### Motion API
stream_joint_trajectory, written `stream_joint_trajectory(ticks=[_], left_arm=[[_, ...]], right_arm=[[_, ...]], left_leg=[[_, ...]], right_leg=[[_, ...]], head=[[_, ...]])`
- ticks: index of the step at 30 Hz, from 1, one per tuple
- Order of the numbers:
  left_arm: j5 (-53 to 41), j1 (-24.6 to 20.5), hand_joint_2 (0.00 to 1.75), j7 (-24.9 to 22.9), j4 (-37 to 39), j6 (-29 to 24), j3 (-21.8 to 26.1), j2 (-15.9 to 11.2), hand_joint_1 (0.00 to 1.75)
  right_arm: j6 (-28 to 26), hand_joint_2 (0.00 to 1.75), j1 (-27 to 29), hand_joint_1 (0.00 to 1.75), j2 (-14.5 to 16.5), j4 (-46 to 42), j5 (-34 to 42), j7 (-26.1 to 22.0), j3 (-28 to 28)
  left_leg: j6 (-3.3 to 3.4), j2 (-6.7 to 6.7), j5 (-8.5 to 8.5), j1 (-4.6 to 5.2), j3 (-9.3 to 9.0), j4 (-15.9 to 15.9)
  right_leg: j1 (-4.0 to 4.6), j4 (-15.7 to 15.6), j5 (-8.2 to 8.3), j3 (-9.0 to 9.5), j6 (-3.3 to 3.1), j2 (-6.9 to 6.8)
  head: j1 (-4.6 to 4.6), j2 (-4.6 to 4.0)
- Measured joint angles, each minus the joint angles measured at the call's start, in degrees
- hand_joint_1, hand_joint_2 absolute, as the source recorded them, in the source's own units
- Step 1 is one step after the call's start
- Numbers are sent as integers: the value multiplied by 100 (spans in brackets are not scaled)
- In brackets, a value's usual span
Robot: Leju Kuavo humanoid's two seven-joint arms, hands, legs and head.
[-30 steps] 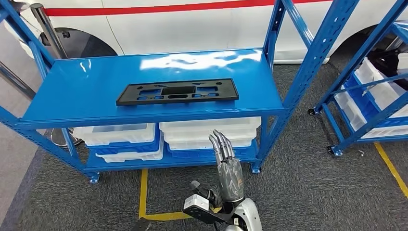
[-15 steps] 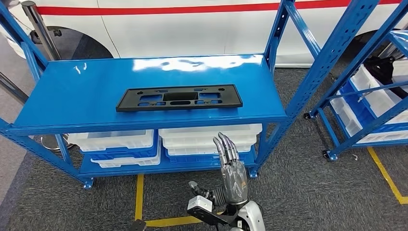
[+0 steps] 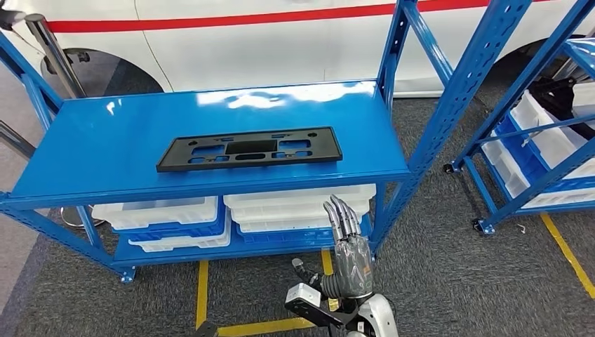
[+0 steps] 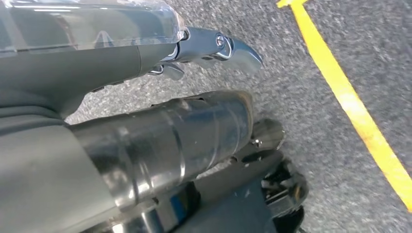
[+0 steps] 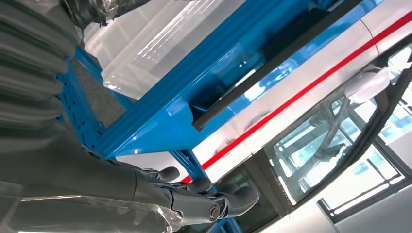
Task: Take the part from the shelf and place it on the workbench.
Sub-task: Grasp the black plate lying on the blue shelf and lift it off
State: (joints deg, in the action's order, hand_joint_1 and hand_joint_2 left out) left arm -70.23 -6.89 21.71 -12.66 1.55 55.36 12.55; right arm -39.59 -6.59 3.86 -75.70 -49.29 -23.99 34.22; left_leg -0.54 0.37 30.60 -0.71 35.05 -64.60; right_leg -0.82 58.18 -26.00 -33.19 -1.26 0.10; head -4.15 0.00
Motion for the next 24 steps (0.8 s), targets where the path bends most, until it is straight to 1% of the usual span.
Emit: stream_joint_trajectory(ticks=[1,2,3,4,5,6,7,8,9,10,12,13,14,15,16,17,18,19,20,21,22,23,24], left_arm=[[2,3,0,-2,1,0,-1,0,0],[7,10,0,-5,1,0,-2,0,0],[14,19,0,-7,2,-1,-2,0,0],[25,25,0,-9,3,-4,-2,-1,0],[35,27,0,-10,4,-8,-2,-1,0],[44,27,0,-10,5,-13,-2,-2,0],[50,23,0,-11,5,-16,-2,-3,0],[54,16,0,-11,6,-16,-2,-4,0],[55,13,0,-11,7,-16,-2,-5,0],[55,13,0,-11,7,-16,-1,-7,0],[54,16,0,-11,7,-17,0,-10,0],[53,14,0,-10,7,-17,-1,-11,0],[52,5,0,-10,7,-17,-1,-11,0],[52,-4,0,-10,7,-16,-2,-11,0],[51,-10,0,-12,7,-15,-4,-11,0],[51,-12,0,-15,7,-14,-5,-11,0],[50,-11,0,-17,7,-13,-6,-11,0],[50,-9,0,-20,7,-13,-7,-11,0],[50,-9,0,-22,7,-13,-7,-11,0],[50,-10,0,-22,7,-13,-8,-10,0],[50,-10,0,-22,9,-9,-11,-8,0],[50,-13,0,-22,13,-5,-14,-6,0],[50,-16,0,-24,16,-2,-16,-4,0]], right_arm=[[15,175,0,0,-2,1,-3,3,-4],[27,175,4,0,-5,2,-5,8,-7],[35,175,8,0,-8,2,-7,12,-10],[39,175,12,0,-11,3,-8,16,-15],[39,175,14,0,-12,3,-8,17,-19],[40,175,16,0,-13,3,-9,17,-22],[40,175,17,0,-13,3,-11,17,-26],[40,175,19,0,-13,3,-13,17,-31],[40,175,23,0,-14,3,-15,17,-36],[40,175,27,0,-14,3,-16,17,-41],[40,175,32,0,-16,3,-17,17,-54],[39,175,31,0,-16,3,-17,17,-60],[39,175,28,0,-17,3,-17,17,-69],[38,175,29,0,-20,3,-18,17,-79],[38,175,32,0,-24,5,-19,17,-87],[39,175,38,0,-31,8,-19,17,-96],[39,175,45,0,-39,12,-19,17,-103],[40,175,49,0,-46,15,-19,17,-108],[40,175,51,0,-51,18,-19,17,-111],[40,175,50,0,-54,19,-20,17,-114],[40,175,47,0,-55,20,-23,17,-117],[41,175,44,0,-55,20,-28,17,-123],[42,175,42,0,-55,20,-37,17,-131]], left_leg=[[-14,0,177,-2,198,-400],[-28,0,296,-5,387,-760],[-38,1,314,-8,510,-963],[-42,1,216,-13,530,-948],[-41,1,17,-20,435,-700],[-34,1,-215,-29,264,-303],[-23,-2,-374,-28,86,83],[-2,-7,-468,-24,-44,367],[21,-12,-487,-16,-108,516],[50,-18,-461,-4,-119,548],[122,-22,-475,-4,-124,578],[163,-21,-481,-10,-137,598],[203,-19,-487,-17,-151,619],[234,-16,-485,-21,-161,630],[258,-13,-476,-16,-165,631],[272,-11,-468,-10,-167,630],[279,-11,-459,-3,-173,629],[281,-13,-449,4,-186,628],[279,-18,-436,9,-208,627],[272,-24,-420,15,-239,627],[261,-28,-401,18,-264,628],[243,-31,-382,29,-279,621],[219,-31,-369,32,-282,619]], right_leg=[[2,0,-8,8,-22,-5],[5,4,-17,12,-31,-4],[7,10,-26,18,-35,1],[6,19,-39,26,-32,10],[3,31,-57,40,-22,21],[1,47,-81,58,-4,31],[12,68,-109,67,23,38],[24,86,-130,69,53,42],[36,97,-144,65,82,44],[46,97,-148,60,112,44],[31,99,-164,64,173,40],[21,163,-215,41,202,35],[13,335,-321,-36,229,30],[6,636,-477,-183,249,24],[7,1021,-651,-383,262,22],[6,1405,-788,-594,274,22],[6,1664,-834,-751,277,22],[7,1707,-761,-804,270,22],[10,1516,-581,-740,251,22],[17,1146,-342,-578,217,21],[34,740,-152,-388,171,19],[56,394,-27,-233,131,14],[80,186,23,-140,100,11]], head=[[1,0],[1,0],[1,0],[1,0],[2,0],[2,0],[2,0],[1,0],[-1,0],[-3,0],[-4,0],[-4,0],[-4,0],[-5,0],[-5,0],[-4,0],[-4,0],[-4,0],[-4,0],[-5,0],[-4,0],[-4,0],[-4,0]])
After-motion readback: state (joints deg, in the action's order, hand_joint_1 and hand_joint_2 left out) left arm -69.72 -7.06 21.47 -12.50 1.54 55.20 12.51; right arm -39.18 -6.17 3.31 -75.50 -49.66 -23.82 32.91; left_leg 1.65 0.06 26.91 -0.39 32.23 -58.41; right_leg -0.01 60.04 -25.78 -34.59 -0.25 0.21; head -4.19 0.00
